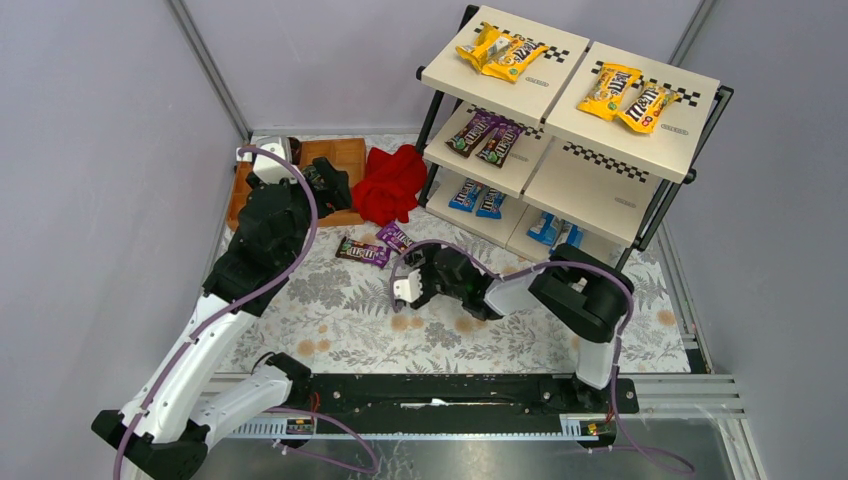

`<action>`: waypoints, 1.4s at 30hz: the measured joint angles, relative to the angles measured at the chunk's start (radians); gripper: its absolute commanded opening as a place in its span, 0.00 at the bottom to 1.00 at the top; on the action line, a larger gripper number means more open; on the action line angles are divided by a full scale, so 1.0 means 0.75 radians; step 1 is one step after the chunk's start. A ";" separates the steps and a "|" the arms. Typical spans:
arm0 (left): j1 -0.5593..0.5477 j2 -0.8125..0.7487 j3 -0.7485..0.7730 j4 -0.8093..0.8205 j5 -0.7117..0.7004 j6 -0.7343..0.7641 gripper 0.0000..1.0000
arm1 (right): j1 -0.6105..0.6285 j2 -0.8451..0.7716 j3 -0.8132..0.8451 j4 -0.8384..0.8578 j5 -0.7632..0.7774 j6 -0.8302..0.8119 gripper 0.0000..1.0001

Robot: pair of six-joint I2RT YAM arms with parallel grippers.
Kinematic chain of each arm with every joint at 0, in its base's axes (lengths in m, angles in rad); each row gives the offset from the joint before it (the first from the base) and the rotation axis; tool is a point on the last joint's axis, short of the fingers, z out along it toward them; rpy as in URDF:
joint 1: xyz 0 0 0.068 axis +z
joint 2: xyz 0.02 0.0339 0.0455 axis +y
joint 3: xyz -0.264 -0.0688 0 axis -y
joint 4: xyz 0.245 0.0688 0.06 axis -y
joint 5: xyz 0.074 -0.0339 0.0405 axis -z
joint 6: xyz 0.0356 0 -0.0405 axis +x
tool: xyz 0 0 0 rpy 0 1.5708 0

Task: Place and organize the candy bags onto the shelf

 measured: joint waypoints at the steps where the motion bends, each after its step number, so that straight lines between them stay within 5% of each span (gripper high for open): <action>1: -0.003 0.000 0.000 0.000 -0.004 0.000 0.99 | -0.001 0.002 0.001 0.003 0.000 -0.002 0.84; 7: -0.012 0.000 0.000 0.000 -0.012 0.006 0.99 | -0.052 0.097 0.089 0.027 -0.009 -0.051 0.70; 14: -0.018 0.000 0.000 0.000 -0.019 0.009 0.99 | -0.063 0.139 0.136 -0.039 -0.044 -0.074 0.36; 25: -0.031 0.000 0.000 0.000 -0.034 0.010 0.99 | -0.064 -0.050 0.093 -0.143 -0.042 0.106 0.10; 29: -0.031 0.000 0.000 0.000 -0.033 0.009 0.99 | -0.064 -0.231 0.079 -0.184 -0.060 0.182 0.22; 32: -0.031 0.000 0.000 0.000 -0.033 0.009 0.99 | -0.066 -0.318 0.058 -0.188 -0.094 0.208 0.57; 34: -0.031 -0.001 0.000 0.000 -0.032 0.009 0.99 | -0.067 -0.336 0.031 -0.183 -0.101 0.215 0.70; 42: -0.022 -0.008 -0.001 0.002 -0.018 0.008 0.99 | -0.069 -0.178 -0.035 -0.179 -0.087 0.159 0.72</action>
